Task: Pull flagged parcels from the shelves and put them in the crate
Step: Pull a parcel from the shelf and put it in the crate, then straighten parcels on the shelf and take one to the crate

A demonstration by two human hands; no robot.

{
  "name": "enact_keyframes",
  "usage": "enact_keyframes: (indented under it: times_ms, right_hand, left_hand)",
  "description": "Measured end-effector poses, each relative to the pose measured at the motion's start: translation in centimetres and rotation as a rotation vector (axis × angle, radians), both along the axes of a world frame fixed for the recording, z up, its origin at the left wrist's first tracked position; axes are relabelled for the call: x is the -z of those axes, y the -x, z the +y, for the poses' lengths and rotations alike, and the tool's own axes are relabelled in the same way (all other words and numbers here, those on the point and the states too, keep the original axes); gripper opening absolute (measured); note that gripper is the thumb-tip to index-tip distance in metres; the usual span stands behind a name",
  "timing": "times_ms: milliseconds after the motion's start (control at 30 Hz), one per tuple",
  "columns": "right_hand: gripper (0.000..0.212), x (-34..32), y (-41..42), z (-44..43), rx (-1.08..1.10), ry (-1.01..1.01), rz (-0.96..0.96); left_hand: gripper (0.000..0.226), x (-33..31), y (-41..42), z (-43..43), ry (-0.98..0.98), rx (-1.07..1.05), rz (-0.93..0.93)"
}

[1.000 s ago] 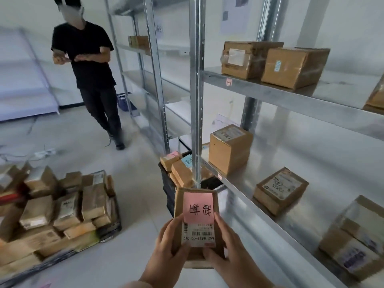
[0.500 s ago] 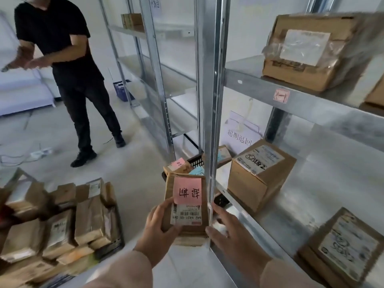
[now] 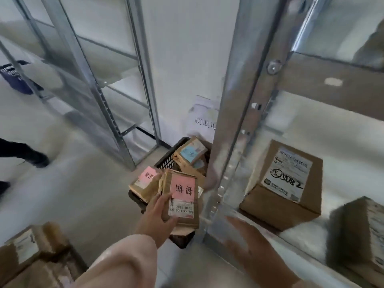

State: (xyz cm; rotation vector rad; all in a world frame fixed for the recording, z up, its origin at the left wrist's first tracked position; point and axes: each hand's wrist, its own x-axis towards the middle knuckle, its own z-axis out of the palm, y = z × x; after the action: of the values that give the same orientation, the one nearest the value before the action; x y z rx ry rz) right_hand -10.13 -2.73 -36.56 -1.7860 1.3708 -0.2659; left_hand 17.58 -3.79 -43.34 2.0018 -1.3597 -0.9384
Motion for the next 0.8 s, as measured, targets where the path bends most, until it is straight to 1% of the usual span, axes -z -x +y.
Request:
enact_keyframes:
  times_ms: [133, 233, 367, 467, 533, 633, 700, 800]
  right_hand:
    - [0.050, 0.5, -2.7, 0.1, 0.192, -0.017, 0.074]
    - [0.053, 0.9, -3.8, 0.9, 0.334, -0.034, 0.108]
    - [0.057, 1.4, -3.9, 2.5, 0.448, -0.031, 0.126]
    - [0.059, 1.7, -3.5, 3.3, 0.474, -0.027, 0.162]
    - [0.060, 1.7, -3.2, 3.6, 0.487, -0.031, 0.172]
    - [0.058, 1.5, -2.7, 4.0, 0.498, 0.004, 0.187]
    - [0.059, 1.2, -2.4, 4.3, 0.506, 0.023, 0.200]
    - [0.066, 0.5, -1.5, 5.3, 0.494, 0.067, 0.233]
  left_hand:
    - [0.067, 2.1, -2.0, -5.7, -0.043, 0.199, -0.065]
    - [0.067, 3.4, -2.0, -9.3, -0.067, 0.335, -0.090]
    - [0.073, 5.3, -2.0, -11.5, -0.138, 0.458, -0.107]
    - [0.076, 6.1, -2.1, -12.4, -0.253, 0.512, -0.167]
    - [0.077, 6.0, -1.8, -12.4, -0.278, 0.542, -0.250]
    - [0.082, 5.1, -1.6, -11.7, -0.244, 0.574, -0.365]
    - [0.082, 4.2, -1.3, -10.7, -0.176, 0.574, -0.414]
    - [0.075, 2.1, -0.7, -8.3, -0.034, 0.526, -0.440]
